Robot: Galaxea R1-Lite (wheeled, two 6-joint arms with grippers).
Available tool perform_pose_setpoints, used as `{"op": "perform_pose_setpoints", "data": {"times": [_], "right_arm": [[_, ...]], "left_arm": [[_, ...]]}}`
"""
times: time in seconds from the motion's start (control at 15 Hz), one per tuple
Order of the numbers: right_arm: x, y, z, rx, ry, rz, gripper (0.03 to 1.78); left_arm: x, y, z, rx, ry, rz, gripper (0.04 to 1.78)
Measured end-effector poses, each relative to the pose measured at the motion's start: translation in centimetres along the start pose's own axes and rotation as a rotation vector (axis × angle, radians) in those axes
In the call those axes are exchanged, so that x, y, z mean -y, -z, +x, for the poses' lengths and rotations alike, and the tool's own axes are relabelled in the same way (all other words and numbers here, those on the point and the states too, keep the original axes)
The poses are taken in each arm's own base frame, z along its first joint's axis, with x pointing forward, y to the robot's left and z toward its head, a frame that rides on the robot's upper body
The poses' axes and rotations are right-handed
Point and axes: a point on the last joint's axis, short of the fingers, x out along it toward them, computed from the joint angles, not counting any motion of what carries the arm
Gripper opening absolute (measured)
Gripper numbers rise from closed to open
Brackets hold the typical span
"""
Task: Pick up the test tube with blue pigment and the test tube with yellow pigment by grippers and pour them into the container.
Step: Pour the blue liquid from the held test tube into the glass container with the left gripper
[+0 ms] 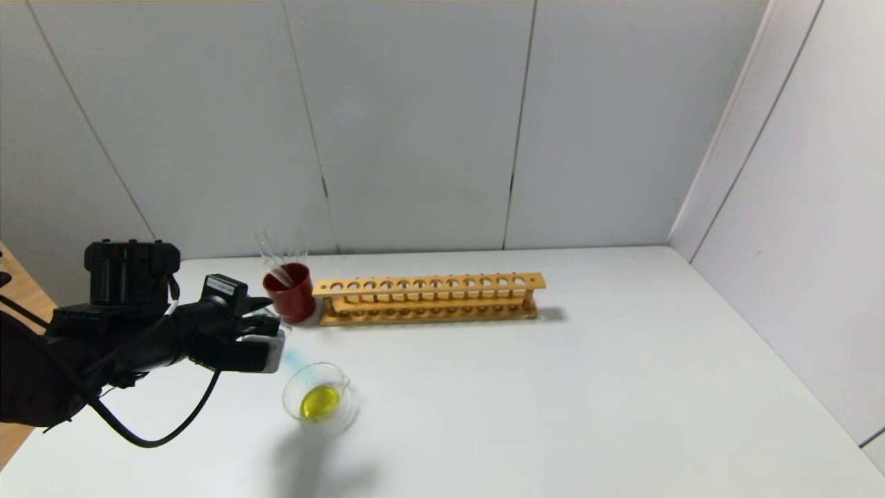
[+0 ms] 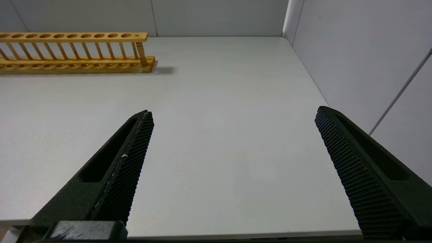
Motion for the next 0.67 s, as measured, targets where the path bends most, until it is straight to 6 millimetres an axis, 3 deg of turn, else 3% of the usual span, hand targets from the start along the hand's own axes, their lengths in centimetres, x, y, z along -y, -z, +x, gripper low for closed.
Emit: {"op": "perform_pose_setpoints", "data": {"times": [0.67], "right_arm": [[0.00,0.00,0.00,0.000,0.000,0.000,1.75]], "left_arm": [[-1.02,-0.27,0.58,0.006,-0.027,0.155,0.31]]}}
